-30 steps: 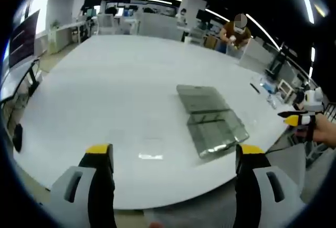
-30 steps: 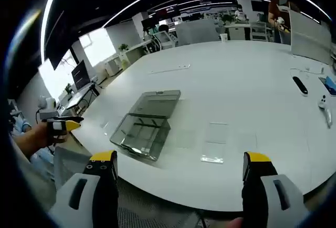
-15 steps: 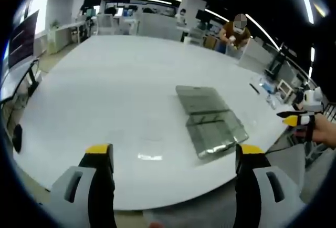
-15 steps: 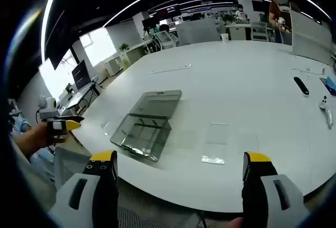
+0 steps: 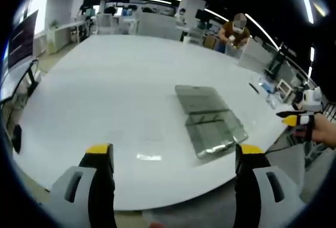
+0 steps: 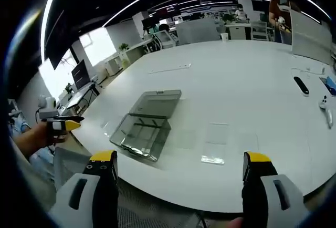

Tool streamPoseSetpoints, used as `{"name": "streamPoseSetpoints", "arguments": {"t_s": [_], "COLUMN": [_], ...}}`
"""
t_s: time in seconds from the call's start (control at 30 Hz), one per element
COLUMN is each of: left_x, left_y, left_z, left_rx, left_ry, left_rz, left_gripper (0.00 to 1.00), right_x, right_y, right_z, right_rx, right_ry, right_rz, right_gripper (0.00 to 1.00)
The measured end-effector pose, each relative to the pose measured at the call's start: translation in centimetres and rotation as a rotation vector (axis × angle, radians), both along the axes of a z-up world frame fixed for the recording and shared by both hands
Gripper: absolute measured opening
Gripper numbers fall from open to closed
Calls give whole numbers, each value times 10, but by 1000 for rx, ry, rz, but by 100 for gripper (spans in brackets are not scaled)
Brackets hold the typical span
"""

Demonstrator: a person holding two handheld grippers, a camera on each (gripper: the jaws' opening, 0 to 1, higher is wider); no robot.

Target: Insert the divider into the dual guide fixture by aligning both edges with the guide slots and pushing it downward to the bottom, including one-sided entry, uneven engagement, binding, and posture correction.

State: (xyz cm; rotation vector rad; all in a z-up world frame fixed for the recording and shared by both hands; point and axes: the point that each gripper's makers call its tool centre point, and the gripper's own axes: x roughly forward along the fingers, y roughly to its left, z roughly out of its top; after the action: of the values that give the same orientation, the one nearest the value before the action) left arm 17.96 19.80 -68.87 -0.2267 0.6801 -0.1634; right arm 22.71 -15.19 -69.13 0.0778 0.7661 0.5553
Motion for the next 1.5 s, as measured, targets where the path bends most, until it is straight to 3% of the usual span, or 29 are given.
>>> {"name": "streamPoseSetpoints", "arguments": {"t_s": [1.5], "left_x": [8], "left_y": [-4], "left_z": [-7], "left_rx": [1], "left_ry": [25], "left_rz": [-26], "left_gripper": [93], "right_x": [12], "right_y": [1], "right_z": [-13], "right_rx": [-9], "right_ry": [27], "right_rz": [-7], "right_gripper": [98]}}
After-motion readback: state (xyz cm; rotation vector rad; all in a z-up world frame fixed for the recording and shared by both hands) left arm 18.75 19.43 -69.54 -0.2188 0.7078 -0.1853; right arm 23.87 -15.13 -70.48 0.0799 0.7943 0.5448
